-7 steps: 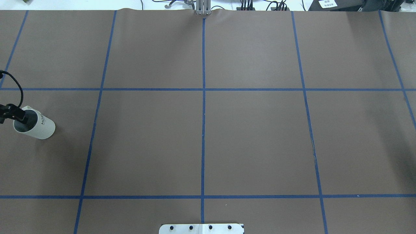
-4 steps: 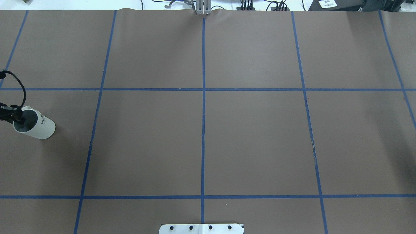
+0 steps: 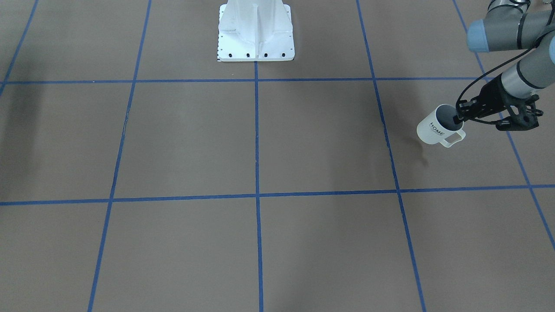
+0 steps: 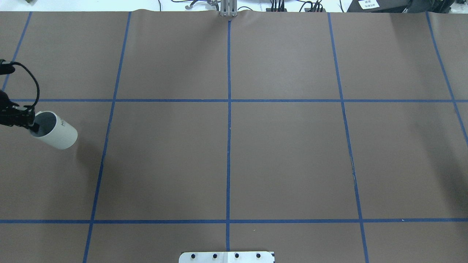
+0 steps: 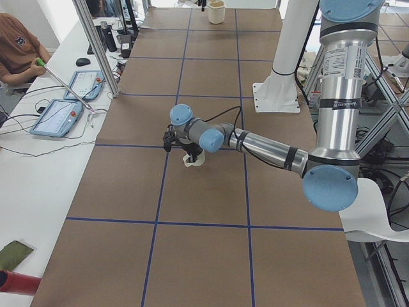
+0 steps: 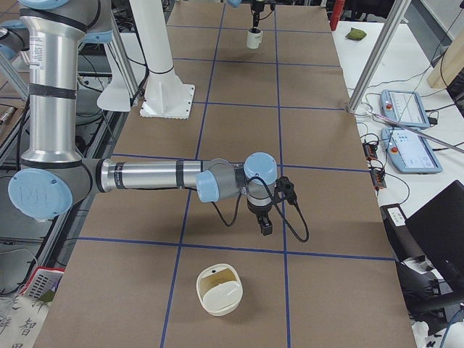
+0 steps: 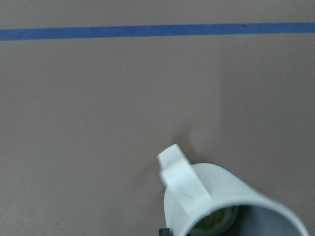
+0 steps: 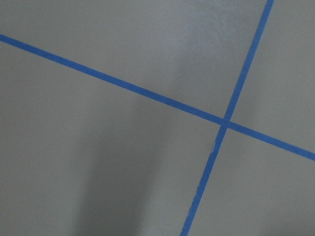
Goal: Left arm hands cup to right arm to dump lemon
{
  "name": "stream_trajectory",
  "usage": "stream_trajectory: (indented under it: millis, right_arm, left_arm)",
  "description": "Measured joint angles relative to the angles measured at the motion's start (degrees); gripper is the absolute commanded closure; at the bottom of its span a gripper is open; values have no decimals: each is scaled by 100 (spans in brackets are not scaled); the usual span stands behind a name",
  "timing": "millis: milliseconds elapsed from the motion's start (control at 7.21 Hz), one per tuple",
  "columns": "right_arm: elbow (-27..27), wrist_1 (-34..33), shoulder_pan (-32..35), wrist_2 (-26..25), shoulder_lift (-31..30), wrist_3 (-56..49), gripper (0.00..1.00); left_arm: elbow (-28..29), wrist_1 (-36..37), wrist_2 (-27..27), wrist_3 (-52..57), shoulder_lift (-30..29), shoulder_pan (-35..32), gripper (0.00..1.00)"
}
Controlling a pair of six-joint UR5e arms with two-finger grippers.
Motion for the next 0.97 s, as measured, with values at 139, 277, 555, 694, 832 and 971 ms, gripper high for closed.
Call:
stream_trajectory:
  millis: [139,277,555,694,832,971]
  right_arm:
    - [-56,371,2,57,-28,23,0]
    - [-101,983,-6,137,-38,97,0]
    - [-162,2284,-208,210,-37,776,0]
    - [-185,2826,-432,169,26,1484,0]
    - [-201,3304,-758,-7,171,2225,1]
    - [-192,3677,-1097,-284,353,2819,1]
  left_arm:
    - [-134,775,-17,-229,-555,-16,100]
    - [-169,1323,-18,-475,-1083,-11,100]
    - [-33,1658,-16,-1303,-1959,94,100]
    - [40,1691,0,-1697,-2310,256,100]
    - [82,1708,75,-1967,-2583,482,100]
    - [119,1731,274,-2175,-2828,702,100]
